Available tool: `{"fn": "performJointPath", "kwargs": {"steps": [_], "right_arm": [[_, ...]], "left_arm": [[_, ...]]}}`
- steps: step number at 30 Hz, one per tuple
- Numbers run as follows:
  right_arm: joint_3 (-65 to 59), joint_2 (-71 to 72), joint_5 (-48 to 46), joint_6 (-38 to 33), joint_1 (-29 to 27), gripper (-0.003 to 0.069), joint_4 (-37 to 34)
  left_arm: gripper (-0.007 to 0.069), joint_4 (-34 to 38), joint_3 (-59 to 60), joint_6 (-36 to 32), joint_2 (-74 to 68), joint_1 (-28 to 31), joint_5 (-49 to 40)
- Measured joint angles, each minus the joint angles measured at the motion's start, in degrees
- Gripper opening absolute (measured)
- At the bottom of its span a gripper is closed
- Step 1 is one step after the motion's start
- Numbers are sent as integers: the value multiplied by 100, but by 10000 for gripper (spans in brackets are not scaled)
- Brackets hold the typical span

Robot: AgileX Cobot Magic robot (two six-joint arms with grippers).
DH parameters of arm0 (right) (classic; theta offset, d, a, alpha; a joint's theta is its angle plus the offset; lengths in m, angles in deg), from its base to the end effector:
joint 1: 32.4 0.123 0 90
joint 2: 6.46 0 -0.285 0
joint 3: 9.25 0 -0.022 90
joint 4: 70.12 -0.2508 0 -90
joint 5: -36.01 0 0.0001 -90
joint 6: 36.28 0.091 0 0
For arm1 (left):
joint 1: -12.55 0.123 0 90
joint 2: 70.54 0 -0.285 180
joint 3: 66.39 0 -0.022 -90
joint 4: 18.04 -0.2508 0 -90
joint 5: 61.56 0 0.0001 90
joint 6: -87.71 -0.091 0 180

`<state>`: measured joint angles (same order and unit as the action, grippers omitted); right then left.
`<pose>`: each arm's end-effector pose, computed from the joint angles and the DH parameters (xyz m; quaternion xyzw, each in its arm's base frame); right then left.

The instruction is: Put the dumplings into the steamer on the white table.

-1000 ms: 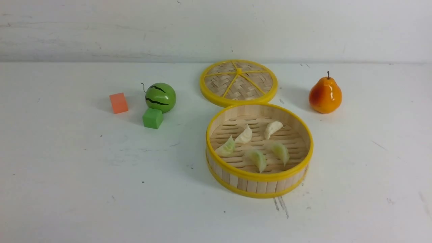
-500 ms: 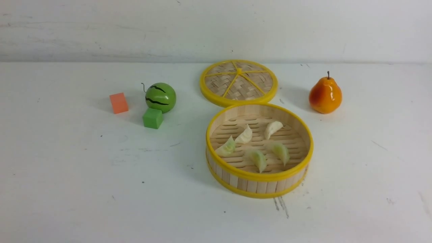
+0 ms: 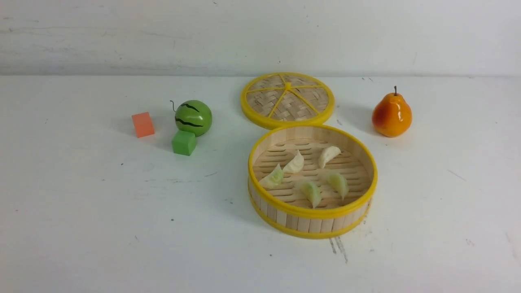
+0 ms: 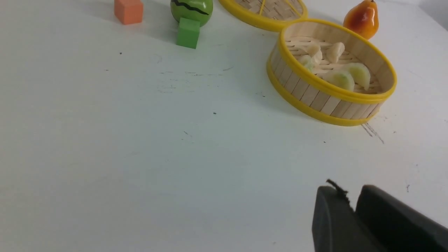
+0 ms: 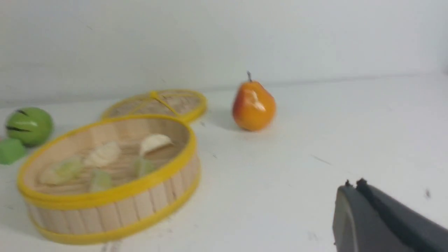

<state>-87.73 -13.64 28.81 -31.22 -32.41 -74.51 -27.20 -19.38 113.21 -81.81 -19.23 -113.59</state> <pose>0.0565 0.0009 0.1949 0.0562 0.7222 0.0600 0.6868 0.0120 0.0060 0.2984 0.0492 0.8166 -0.2030 0.5381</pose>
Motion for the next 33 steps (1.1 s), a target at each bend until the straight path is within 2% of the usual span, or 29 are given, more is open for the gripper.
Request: {"fn": "performJointPath", "kwargs": {"steps": [4, 11, 33], "right_arm": [[-25, 0, -639, 282, -171, -18, 408], [1, 0, -1366, 300, -64, -18, 584], [17, 0, -1441, 305, -52, -4, 590]], "left_arm": [[101, 0, 0, 0, 0, 0, 0], [110, 0, 0, 0, 0, 0, 0], [132, -5, 0, 0, 0, 0, 5]]}}
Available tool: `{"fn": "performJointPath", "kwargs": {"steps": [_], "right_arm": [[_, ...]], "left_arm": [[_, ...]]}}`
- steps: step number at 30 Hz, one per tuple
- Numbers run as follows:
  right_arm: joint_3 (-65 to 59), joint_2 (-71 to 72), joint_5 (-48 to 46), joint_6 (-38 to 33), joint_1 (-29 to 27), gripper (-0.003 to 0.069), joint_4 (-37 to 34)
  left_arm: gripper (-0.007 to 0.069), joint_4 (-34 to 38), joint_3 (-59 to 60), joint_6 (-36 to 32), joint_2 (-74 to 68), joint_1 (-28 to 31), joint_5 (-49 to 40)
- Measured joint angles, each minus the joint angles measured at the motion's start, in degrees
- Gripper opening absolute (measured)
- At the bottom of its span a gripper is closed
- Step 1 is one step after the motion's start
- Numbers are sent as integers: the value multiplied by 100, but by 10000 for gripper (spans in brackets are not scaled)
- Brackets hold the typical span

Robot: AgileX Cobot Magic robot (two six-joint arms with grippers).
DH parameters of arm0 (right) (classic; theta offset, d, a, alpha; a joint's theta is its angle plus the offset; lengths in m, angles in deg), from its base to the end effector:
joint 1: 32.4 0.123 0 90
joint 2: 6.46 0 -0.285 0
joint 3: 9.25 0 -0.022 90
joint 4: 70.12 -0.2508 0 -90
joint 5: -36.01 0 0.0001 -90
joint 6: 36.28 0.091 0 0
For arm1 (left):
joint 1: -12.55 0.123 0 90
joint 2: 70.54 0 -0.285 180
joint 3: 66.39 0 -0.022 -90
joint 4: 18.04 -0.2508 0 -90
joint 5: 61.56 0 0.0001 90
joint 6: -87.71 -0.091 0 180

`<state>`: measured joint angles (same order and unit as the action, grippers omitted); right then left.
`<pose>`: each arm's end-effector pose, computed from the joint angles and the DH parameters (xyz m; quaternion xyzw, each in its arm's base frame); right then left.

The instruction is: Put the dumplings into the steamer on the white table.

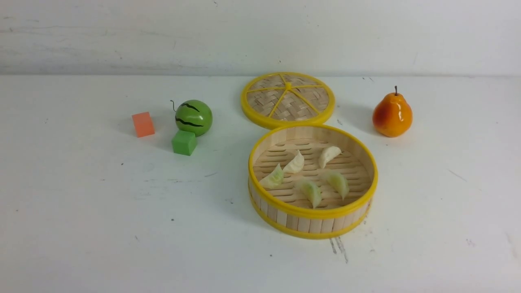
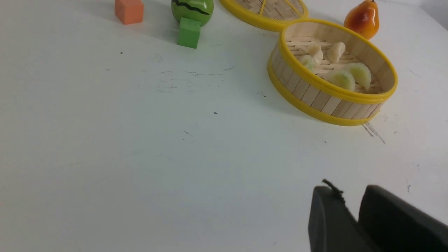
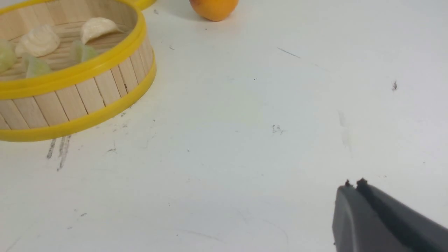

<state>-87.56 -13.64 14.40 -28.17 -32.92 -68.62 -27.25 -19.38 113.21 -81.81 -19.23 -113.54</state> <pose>0.0525 -0.0014 0.1734 0.0536 0.8025 0.0282 0.5935 0.0121 0.0060 0.2985 0.0492 0.8163 -0.2028 0.5386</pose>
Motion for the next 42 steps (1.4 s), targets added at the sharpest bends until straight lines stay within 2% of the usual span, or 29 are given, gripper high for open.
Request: {"fn": "performJointPath", "kwargs": {"steps": [15, 19, 21, 22, 27, 32, 37, 42], "right_arm": [[2, 0, 0, 11, 0, 9, 0], [2, 0, 0, 11, 0, 11, 0], [2, 0, 0, 11, 0, 12, 0], [2, 0, 0, 11, 0, 12, 0], [2, 0, 0, 11, 0, 16, 0], [2, 0, 0, 11, 0, 21, 0], [2, 0, -5, 11, 0, 21, 0], [2, 0, -5, 11, 0, 26, 0]], "left_arm": [[130, 88, 0, 5, 4, 0, 30], [78, 95, 0, 5, 4, 0, 454], [-11, 70, 75, -34, 4, 77, 1097], [-15, 70, 75, -51, 4, 77, 1153], [-14, 586, 801, -564, 6, 1155, 2840], [-14, 1223, 1718, -914, 74, 2513, 4333], [-14, 1058, 2572, -935, 398, 3284, 4679], [-14, 849, 3113, -951, 404, 3405, 4532]]}}
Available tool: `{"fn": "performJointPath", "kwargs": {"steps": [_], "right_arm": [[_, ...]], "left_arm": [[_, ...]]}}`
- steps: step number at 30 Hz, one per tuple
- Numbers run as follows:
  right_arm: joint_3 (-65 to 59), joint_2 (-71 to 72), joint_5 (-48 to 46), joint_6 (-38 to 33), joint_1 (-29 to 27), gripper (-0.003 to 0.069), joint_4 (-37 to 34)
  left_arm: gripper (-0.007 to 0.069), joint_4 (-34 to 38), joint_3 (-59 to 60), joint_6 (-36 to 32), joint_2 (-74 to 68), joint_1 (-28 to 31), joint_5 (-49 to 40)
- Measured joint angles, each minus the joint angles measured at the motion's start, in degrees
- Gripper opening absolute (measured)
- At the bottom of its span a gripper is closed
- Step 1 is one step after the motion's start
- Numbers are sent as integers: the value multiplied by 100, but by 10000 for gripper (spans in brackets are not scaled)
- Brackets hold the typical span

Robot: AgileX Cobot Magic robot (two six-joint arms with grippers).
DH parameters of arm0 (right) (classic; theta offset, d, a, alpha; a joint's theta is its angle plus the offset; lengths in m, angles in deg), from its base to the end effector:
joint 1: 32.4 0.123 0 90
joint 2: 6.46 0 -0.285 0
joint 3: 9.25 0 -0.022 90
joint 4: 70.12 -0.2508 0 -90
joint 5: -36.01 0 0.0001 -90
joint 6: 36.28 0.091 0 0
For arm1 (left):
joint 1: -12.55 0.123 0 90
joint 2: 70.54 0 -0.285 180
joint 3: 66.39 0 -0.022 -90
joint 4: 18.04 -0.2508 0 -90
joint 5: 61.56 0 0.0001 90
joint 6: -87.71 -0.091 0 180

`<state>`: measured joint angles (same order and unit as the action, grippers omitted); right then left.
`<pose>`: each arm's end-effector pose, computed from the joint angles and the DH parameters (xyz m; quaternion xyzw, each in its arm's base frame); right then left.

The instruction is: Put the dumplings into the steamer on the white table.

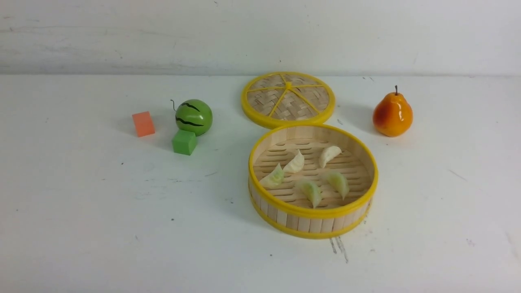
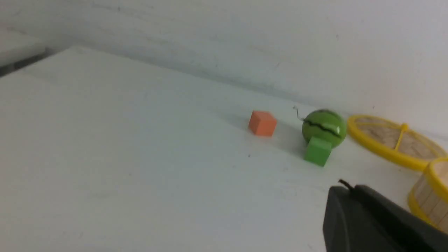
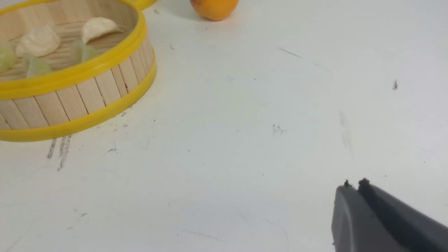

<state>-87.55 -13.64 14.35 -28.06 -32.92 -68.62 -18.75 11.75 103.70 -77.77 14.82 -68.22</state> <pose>0.0524 -0.0014 0.1734 0.0544 0.8027 0.0288 0.5932 0.0564 0.0024 0.1977 -0.1103 0.7110 -0.0782 0.6901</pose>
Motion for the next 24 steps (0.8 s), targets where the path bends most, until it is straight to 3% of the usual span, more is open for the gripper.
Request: {"fn": "performJointPath", "kwargs": {"steps": [11, 24], "right_arm": [[0, 0, 0, 0, 0, 41, 0], [0, 0, 0, 0, 0, 42, 0]], "left_arm": [[-14, -88, 69, -75, 0, 0, -1454], [-14, -94, 75, -218, 0, 5, -1493]]}}
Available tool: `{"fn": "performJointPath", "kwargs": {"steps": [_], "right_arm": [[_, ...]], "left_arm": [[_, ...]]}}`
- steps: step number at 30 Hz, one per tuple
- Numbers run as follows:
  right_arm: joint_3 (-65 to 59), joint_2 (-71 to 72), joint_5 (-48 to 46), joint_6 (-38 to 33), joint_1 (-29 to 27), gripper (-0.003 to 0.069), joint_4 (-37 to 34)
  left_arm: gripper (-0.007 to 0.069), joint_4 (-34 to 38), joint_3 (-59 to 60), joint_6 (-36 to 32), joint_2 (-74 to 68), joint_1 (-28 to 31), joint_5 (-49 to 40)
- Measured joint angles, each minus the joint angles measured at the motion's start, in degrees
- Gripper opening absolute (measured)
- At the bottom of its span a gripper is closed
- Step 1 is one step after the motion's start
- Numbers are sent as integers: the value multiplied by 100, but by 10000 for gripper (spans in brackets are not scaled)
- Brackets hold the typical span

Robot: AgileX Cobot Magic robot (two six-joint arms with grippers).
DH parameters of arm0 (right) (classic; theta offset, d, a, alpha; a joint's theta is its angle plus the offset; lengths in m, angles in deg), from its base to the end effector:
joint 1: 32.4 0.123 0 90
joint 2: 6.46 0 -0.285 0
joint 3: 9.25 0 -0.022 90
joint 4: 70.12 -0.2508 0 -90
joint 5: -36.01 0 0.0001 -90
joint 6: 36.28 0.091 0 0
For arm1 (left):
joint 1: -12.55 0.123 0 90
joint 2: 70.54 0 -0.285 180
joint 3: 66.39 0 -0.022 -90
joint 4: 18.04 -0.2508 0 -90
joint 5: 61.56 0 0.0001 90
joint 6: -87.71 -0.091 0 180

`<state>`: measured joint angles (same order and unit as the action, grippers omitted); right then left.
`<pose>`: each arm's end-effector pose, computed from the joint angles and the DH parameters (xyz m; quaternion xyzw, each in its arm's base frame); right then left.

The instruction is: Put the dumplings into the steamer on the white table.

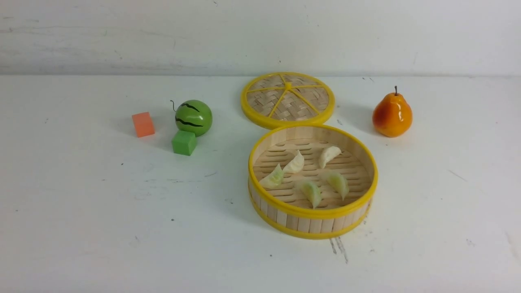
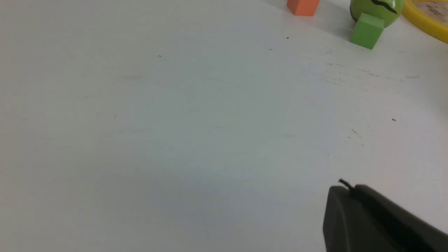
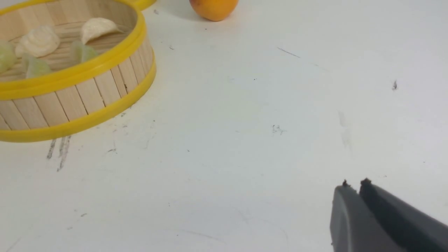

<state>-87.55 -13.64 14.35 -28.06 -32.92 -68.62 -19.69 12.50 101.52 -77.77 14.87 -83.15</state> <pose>0.0524 -0.0014 0.1734 0.0544 0.8027 0.0288 0.5932 0.0526 0.0031 0.1700 -0.1057 0.8005 -0.0469 0.5880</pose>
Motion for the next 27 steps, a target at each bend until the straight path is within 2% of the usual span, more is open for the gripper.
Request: {"fn": "performJointPath", "kwargs": {"steps": [27], "right_arm": [[0, 0, 0, 0, 0, 61, 0]], "left_arm": [[-12, -10, 0, 0, 0, 0, 0]]}}
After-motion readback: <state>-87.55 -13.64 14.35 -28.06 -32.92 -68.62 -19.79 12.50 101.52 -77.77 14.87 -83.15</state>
